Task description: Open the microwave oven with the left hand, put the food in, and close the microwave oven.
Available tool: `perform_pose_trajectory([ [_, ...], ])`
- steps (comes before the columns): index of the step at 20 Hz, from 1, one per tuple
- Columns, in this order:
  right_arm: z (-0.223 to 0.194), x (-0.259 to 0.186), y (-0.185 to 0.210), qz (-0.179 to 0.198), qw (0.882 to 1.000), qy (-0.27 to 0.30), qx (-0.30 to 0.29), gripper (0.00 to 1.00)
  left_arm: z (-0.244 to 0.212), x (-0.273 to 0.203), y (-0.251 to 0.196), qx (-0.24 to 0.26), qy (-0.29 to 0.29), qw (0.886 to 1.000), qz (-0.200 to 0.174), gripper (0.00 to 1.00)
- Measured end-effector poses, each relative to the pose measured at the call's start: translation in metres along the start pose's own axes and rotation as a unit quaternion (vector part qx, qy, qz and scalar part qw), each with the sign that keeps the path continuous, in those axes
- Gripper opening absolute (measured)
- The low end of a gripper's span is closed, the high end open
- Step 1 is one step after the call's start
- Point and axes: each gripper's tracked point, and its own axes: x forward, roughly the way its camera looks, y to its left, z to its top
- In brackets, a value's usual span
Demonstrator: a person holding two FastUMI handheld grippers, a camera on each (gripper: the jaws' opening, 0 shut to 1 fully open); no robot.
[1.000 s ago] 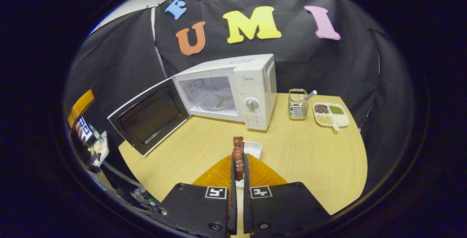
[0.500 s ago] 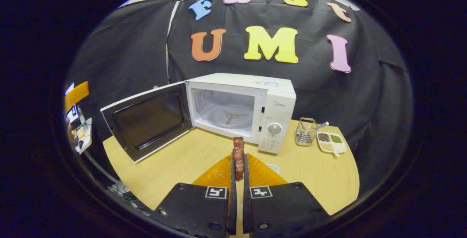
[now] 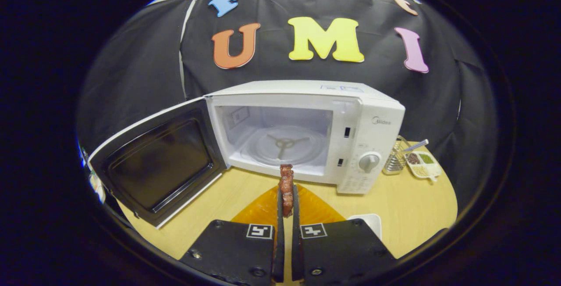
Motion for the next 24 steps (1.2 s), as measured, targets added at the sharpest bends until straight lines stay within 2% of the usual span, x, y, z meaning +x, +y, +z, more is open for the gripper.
perform_pose_trajectory([
  [3, 0.022, 0.037, 0.019, -0.013, 1.000, -0.022, 0.014, 0.10, -0.005, 0.003, 0.010, -0.003, 0.004, 1.000, 0.005, 0.92],
  [6, 0.037, 0.077, 0.033, -0.022, 0.997, -0.042, 0.061, 0.10, -0.015, 0.006, 0.010, -0.010, 0.019, 1.000, 0.002, 0.92],
  [11, 0.053, 0.141, 0.036, -0.050, 0.980, -0.084, 0.172, 0.10, -0.022, 0.015, 0.025, -0.019, 0.032, 0.999, 0.018, 0.92],
  [14, 0.050, 0.168, 0.027, -0.078, 0.957, -0.096, 0.261, 0.10, -0.024, 0.017, 0.030, -0.025, 0.032, 0.999, 0.025, 0.92],
  [16, 0.049, 0.178, 0.025, -0.084, 0.935, -0.110, 0.326, 0.10, -0.027, 0.022, 0.030, -0.021, 0.035, 0.999, 0.029, 0.92],
  [18, 0.045, 0.186, 0.023, -0.082, 0.905, -0.122, 0.399, 0.10, -0.031, 0.027, 0.025, -0.016, 0.042, 0.999, 0.028, 0.92],
  [19, 0.042, 0.189, 0.024, -0.077, 0.894, -0.122, 0.425, 0.10, -0.032, 0.029, 0.020, -0.014, 0.047, 0.999, 0.023, 0.92],
  [20, 0.040, 0.193, 0.025, -0.076, 0.890, -0.122, 0.433, 0.10, -0.035, 0.030, 0.014, -0.010, 0.052, 0.998, 0.015, 0.92],
  [24, 0.041, 0.207, 0.025, -0.081, 0.907, -0.124, 0.394, 0.11, -0.035, 0.034, 0.009, 0.008, 0.047, 0.999, 0.009, 0.92],
])
